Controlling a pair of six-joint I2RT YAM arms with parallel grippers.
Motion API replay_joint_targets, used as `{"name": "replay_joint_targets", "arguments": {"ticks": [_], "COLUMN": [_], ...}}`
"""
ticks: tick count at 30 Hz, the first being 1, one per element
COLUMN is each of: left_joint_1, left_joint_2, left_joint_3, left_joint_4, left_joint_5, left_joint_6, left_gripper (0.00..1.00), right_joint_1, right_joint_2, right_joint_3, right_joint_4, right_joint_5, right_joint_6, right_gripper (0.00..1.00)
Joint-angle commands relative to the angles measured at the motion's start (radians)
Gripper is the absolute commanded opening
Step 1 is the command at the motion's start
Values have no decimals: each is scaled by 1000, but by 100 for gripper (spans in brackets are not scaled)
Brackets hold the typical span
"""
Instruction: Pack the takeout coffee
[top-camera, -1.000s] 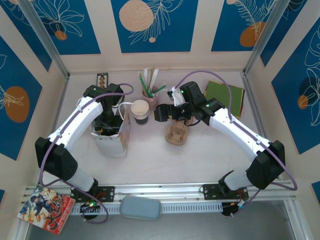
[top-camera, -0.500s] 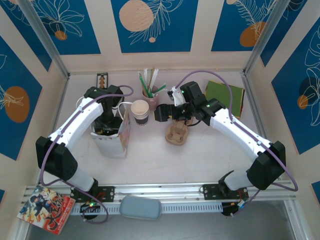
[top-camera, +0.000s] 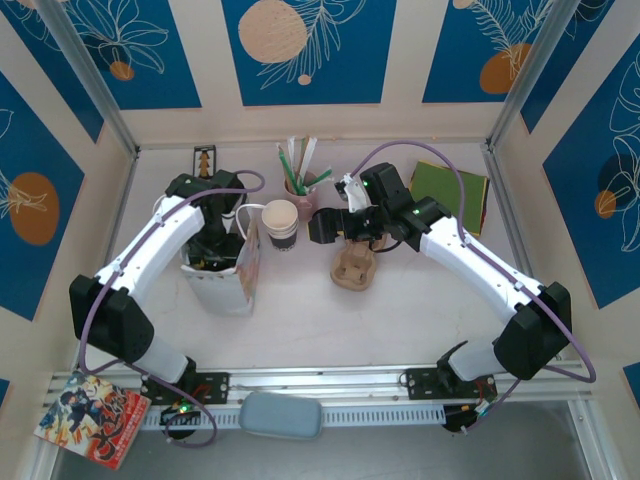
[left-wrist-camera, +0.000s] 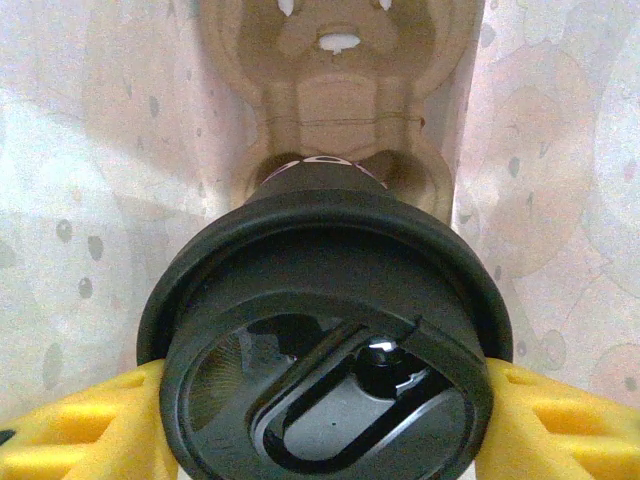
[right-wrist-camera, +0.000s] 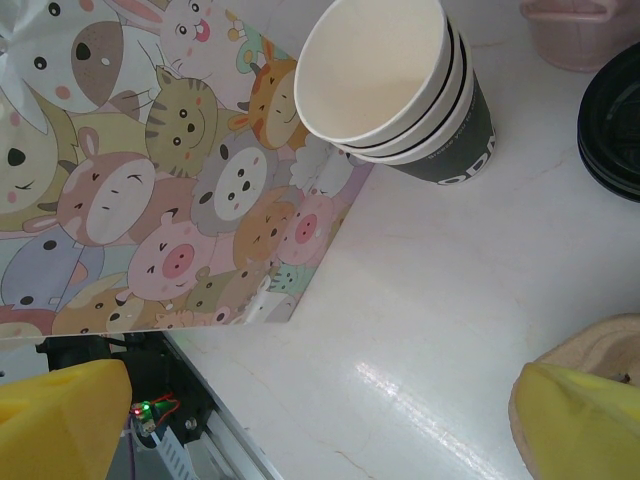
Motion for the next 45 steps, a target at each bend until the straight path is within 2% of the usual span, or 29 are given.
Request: {"name": "replay_joint_targets", "arguments": {"ticks": [1, 45], "left_joint_1": [19, 51], "left_joint_2": [-27, -64], "left_joint_3": [-8, -69], "left_joint_4": [-8, -23], "left_joint_5": [10, 56], "left_joint_6": [14, 51], "left_gripper": [59, 59], "right_joint_1": [5, 5], "right_joint_2": [-4, 11], "right_joint_3": [5, 12], "right_joint_4": [-6, 0], "right_joint_5": [-14, -24], "right_joint_6": [0, -2], "right_gripper": [99, 99]}}
